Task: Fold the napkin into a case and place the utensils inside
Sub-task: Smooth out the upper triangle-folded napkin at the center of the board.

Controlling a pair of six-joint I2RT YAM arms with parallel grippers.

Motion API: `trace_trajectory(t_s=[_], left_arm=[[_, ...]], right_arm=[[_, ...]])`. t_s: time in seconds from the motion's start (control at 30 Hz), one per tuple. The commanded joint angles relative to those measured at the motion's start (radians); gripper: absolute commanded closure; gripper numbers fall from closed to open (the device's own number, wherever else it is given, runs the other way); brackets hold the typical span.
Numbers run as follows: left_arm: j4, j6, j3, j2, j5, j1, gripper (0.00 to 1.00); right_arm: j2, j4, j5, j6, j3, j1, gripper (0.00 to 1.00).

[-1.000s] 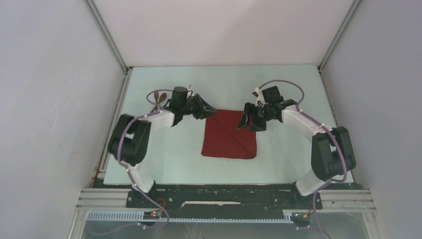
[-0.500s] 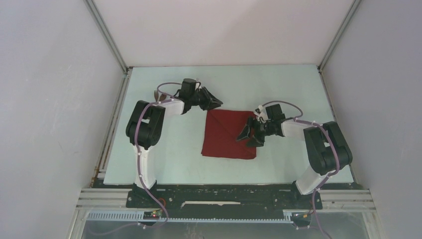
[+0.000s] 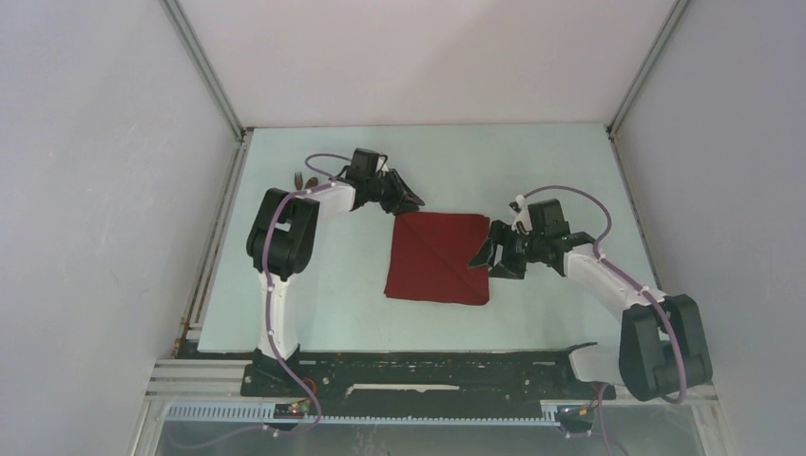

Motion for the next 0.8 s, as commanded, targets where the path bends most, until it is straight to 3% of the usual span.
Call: trace_trajectory(t_s=[0.0, 0.23, 0.4, 0.6, 0.7, 0.77], left_arm=[[-0.061, 0.047, 0.033, -0.036, 0.015, -0.004, 0.66], [-0.076, 0.051, 0.034, -0.072, 0.039, -0.008, 0.60], [-0.086, 0.061, 0.011, -0.109, 0.042, -0.009, 0.56], [-0.090, 0.069, -0.026, -0.139, 0.043, -0.009, 0.54], [-0.101, 0.082, -0.039, -0.147, 0.040, -0.009, 0.54], [-0.102, 0.084, -0.050, -0.152, 0.040, -0.009, 0.54]], right_arm=[[0.012, -0.115, 0.084, -0.052, -0.024, -0.032, 0.27], [0.088, -0.019, -0.007, -0.037, -0.073, -0.068, 0.47], [0.122, 0.020, -0.040, -0.036, -0.093, -0.066, 0.50], [0.110, 0.013, -0.030, -0.035, -0.096, -0.060, 0.62], [0.085, 0.004, -0.022, -0.034, -0.095, -0.057, 0.56], [0.075, 0.010, -0.028, -0.029, -0.095, -0.055, 0.56]])
